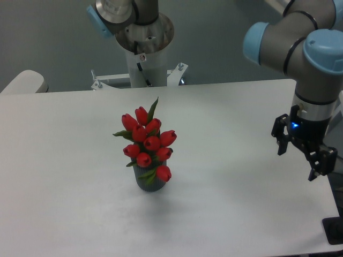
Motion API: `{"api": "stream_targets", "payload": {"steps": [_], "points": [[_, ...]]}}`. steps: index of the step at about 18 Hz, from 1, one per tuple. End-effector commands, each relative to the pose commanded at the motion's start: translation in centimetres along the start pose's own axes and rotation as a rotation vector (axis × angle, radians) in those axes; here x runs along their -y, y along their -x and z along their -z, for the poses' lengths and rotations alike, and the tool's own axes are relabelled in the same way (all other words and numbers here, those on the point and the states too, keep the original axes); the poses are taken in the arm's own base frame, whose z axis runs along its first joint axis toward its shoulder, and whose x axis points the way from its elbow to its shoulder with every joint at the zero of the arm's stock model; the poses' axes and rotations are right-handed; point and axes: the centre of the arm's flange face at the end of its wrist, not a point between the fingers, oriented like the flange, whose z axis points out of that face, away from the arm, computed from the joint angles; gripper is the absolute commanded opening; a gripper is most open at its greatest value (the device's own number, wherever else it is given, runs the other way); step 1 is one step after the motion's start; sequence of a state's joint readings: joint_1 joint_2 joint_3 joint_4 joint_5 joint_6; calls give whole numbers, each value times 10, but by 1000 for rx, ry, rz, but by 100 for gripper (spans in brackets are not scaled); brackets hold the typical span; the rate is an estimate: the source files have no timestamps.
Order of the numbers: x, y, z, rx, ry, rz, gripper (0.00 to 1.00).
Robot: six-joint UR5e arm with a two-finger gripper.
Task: Pick up the flowers from the vase
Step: 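Move the open gripper toward the red tulip bouquet in the grey vase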
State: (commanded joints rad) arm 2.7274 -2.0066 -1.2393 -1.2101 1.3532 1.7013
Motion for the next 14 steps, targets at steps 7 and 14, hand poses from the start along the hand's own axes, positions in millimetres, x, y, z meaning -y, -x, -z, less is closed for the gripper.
{"api": "stream_targets", "payload": {"steps": [7,14], "points": [[12,-50,-1,-199,-208,220,100],[17,-122,-29,-303,-594,479,100]]}}
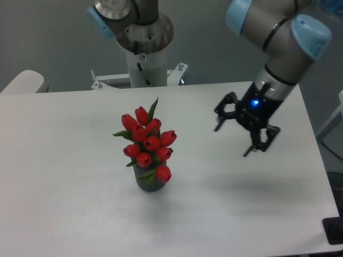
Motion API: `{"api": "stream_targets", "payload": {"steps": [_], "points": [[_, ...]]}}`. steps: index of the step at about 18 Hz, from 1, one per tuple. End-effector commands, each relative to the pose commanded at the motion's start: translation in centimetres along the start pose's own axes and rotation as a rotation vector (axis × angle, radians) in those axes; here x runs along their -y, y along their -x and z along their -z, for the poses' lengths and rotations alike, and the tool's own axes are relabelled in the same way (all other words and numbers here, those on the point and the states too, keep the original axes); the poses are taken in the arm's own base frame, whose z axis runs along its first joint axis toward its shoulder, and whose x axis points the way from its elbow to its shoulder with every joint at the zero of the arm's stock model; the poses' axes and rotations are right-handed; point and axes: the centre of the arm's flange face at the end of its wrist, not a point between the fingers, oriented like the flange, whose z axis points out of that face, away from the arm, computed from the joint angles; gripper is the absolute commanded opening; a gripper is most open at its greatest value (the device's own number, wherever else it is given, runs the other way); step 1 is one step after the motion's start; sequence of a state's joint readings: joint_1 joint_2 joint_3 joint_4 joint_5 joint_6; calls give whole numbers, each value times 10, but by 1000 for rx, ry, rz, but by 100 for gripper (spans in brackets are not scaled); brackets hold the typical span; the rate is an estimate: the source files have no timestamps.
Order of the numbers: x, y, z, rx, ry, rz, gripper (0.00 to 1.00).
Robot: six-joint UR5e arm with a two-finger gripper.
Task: Pick up the flowers from the vase
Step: 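Move the open gripper toward the red tulip bouquet in the grey vase, then lower the gripper around the tulip stems and close it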
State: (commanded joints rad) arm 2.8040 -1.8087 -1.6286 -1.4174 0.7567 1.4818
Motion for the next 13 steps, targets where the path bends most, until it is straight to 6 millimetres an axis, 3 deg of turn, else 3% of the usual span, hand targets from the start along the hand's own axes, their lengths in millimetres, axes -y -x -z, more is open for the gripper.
{"api": "stream_targets", "payload": {"steps": [6,13], "points": [[-24,-46,-34,-14,-82,-18,100],[-34,-74,-48,-31,-116,-62,100]]}}
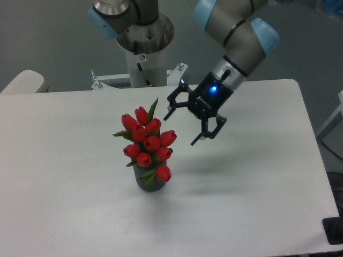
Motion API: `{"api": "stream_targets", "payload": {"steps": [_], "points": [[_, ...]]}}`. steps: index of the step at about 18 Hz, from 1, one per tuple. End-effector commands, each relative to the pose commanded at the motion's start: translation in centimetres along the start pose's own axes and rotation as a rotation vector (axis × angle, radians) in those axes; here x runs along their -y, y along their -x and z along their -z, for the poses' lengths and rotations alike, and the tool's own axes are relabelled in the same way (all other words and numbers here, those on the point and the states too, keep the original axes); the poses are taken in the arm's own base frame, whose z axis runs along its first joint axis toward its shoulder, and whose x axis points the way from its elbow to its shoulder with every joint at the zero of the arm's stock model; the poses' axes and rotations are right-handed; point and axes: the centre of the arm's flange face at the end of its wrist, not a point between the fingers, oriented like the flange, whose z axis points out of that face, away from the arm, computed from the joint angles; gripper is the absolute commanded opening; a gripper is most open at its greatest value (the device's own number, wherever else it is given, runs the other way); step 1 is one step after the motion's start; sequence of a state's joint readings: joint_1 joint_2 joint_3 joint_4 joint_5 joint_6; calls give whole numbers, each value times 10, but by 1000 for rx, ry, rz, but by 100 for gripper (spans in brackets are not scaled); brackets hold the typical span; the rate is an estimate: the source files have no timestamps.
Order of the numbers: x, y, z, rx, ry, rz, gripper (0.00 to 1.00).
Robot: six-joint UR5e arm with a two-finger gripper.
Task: Pick up the flowers from the vase
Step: 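Lower the gripper around the tulip stems and close it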
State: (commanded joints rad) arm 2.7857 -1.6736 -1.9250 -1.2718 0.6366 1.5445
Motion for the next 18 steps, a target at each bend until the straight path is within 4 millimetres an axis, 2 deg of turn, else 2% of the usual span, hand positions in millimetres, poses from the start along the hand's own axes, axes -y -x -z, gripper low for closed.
{"api": "stream_targets", "payload": {"steps": [4,7,15,18], "points": [[4,-13,-26,-1,-59,-77,100],[2,-17,-33,9,-62,-108,100],[3,-14,-41,8,-69,-118,100],[8,-9,-46,-1,-128,-84,100]]}}
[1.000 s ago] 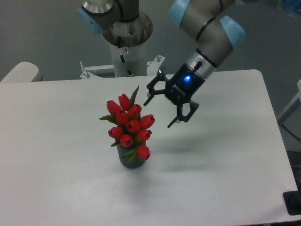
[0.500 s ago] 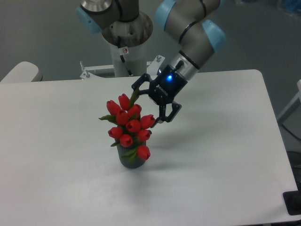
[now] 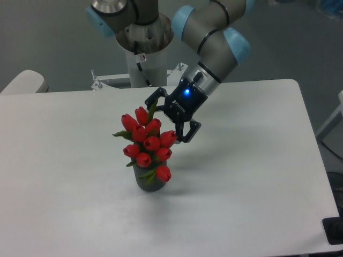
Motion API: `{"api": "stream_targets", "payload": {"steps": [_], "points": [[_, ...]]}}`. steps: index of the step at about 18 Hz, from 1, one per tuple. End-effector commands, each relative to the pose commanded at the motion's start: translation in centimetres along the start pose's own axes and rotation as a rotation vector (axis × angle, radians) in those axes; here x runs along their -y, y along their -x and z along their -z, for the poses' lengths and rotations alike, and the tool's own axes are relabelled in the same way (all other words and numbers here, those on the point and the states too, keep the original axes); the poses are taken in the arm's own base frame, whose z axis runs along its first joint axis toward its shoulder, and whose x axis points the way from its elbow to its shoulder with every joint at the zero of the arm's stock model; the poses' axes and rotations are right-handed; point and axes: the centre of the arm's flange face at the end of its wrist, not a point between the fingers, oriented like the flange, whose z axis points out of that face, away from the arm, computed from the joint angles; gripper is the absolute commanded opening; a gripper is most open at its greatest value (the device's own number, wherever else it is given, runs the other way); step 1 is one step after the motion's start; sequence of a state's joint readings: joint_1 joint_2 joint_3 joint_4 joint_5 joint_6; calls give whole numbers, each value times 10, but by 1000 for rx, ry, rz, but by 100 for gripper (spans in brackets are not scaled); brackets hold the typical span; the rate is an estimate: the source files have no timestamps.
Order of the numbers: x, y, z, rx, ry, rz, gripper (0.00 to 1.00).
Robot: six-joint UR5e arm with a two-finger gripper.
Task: Pick up the flowers from the vase
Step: 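Lower the gripper around the tulip stems and close it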
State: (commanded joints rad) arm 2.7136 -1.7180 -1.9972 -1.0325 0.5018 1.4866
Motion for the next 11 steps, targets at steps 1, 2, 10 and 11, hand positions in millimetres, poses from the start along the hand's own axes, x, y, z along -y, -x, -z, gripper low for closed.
{"api": "stream_targets", "payload": {"steps": [1,2,10,11], "points": [[-2,1,-3,0,-5,-1,100],[-2,2,-3,3,-5,-7,100],[-8,7,-1,19,-2,-18,100],[-8,7,-1,19,-2,-18,100]]}}
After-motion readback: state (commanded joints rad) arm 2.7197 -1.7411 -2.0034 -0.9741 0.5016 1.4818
